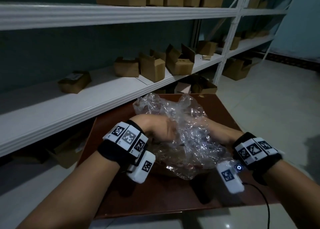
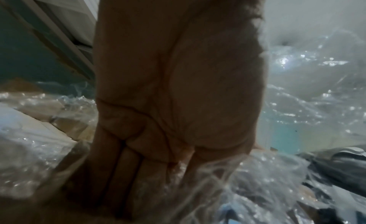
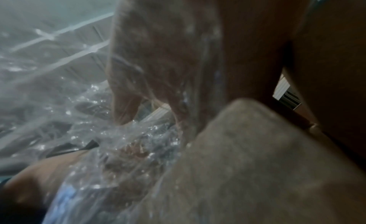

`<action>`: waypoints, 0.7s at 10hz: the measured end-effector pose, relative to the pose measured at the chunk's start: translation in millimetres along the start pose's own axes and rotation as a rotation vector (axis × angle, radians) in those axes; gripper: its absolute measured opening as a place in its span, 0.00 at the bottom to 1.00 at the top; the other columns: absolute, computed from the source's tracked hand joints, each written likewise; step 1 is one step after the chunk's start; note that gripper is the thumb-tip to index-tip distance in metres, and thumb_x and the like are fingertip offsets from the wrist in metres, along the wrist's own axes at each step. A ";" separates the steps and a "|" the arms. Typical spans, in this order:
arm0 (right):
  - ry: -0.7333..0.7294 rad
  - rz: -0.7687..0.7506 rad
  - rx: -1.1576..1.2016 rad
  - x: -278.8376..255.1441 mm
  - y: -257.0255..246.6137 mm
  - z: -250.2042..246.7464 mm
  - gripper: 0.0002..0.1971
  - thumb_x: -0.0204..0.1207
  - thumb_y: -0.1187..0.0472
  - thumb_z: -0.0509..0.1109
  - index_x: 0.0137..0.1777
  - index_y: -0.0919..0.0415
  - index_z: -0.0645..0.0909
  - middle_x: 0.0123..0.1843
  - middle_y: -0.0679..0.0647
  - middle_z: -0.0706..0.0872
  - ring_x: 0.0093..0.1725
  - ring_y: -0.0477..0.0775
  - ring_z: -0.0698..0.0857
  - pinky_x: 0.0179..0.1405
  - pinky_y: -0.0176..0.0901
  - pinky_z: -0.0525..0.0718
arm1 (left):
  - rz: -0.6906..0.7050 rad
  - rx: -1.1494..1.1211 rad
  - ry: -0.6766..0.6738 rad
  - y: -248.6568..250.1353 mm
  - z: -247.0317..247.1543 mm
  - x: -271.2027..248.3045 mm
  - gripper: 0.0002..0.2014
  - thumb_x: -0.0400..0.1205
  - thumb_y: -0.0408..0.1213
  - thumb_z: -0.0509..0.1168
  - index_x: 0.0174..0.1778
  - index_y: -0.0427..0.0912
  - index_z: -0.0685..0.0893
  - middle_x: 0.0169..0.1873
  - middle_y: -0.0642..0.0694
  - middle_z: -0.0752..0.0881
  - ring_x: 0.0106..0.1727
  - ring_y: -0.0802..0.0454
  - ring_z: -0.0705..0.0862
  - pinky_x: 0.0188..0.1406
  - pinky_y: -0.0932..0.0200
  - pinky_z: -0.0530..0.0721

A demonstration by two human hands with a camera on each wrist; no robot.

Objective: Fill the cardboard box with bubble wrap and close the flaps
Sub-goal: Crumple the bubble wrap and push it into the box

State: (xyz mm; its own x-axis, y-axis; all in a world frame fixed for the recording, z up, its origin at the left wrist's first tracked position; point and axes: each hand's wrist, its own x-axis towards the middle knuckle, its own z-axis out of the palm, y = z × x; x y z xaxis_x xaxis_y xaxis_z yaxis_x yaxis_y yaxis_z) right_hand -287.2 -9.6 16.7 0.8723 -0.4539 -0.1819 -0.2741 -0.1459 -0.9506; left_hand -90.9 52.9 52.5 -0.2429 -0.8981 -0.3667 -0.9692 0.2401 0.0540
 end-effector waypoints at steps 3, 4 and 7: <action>0.075 0.011 -0.079 4.2 -13.9 11.5 0.31 0.77 0.31 0.64 0.76 0.44 0.74 0.73 0.33 0.77 0.65 0.28 0.83 0.56 0.20 0.80 | 0.116 -0.371 -0.008 -19.2 -0.4 -8.4 0.06 0.88 0.44 0.68 0.56 0.51 0.89 0.42 0.60 0.88 0.34 0.70 0.83 0.37 0.71 0.76; 0.099 0.066 -0.175 7.7 3.5 3.5 0.37 0.66 0.28 0.75 0.65 0.56 0.86 0.66 0.60 0.89 0.66 0.65 0.87 0.70 0.60 0.84 | 0.209 -0.597 0.234 -42.5 -9.9 -24.8 0.08 0.85 0.38 0.72 0.42 0.55 0.90 0.33 0.58 0.91 0.32 0.71 0.85 0.36 0.73 0.79; 0.144 0.077 -0.213 10.1 1.4 -0.4 0.20 0.77 0.56 0.78 0.50 0.78 0.85 0.44 0.77 0.87 0.35 0.69 0.83 0.36 0.47 0.80 | -0.285 -0.727 0.274 -97.9 29.3 5.0 0.04 0.76 0.38 0.81 0.41 0.43 0.93 0.42 0.42 0.94 0.40 0.52 0.90 0.44 0.55 0.89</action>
State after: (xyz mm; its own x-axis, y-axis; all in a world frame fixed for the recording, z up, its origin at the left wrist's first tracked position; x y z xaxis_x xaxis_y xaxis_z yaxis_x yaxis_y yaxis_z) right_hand -279.0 -14.8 13.7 0.7830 -0.5892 -0.1994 -0.4301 -0.2812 -0.8579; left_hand 4.0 35.6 18.1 0.1059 -0.9691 -0.2226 -0.7560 -0.2239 0.6151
